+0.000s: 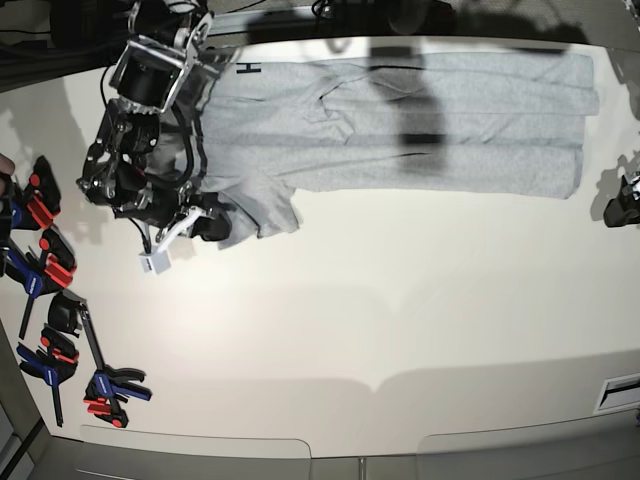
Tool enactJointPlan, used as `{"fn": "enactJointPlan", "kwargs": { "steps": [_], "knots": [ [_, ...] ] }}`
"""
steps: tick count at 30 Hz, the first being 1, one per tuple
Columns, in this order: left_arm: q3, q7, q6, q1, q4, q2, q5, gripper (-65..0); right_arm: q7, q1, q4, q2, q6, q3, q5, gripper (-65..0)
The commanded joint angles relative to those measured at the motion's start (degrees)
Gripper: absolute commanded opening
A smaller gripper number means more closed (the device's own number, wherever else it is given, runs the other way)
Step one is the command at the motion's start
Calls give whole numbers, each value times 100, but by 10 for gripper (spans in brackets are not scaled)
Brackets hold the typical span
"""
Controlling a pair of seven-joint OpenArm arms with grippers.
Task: Fold the T-shirt properly
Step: 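Grasp the sleeve end with the right gripper and fold it inward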
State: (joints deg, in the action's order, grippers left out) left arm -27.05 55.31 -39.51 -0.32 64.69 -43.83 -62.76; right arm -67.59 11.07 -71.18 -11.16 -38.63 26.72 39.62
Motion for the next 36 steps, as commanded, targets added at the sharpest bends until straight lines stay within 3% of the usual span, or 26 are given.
{"fn": "enactJointPlan", "kwargs": {
  "steps": [1,16,28,35,36],
  "knots": [
    [-72,-138,-49,-79,92,-175,-114,-364,-24,-33,-249,-52,-61,9,280,-650],
    [-72,-136,-49,-76,92,-175,-116,-364,-404,-2564,-3062,1257,-129,9,1353,-650],
    [-72,-140,-49,-76,92,-175,-118,-364,-468,-3657,-3182,1340,-127,9,1351,-650],
    [-72,-391,-49,-79,92,-175,-122,-364,-389,-3742,-3182,1338,-127,9,1331,-650],
    [-72,-413,-49,-79,92,-175,-120,-364,-376,-3742,-3182,1338,-127,9,1331,-608]
  ]
}}
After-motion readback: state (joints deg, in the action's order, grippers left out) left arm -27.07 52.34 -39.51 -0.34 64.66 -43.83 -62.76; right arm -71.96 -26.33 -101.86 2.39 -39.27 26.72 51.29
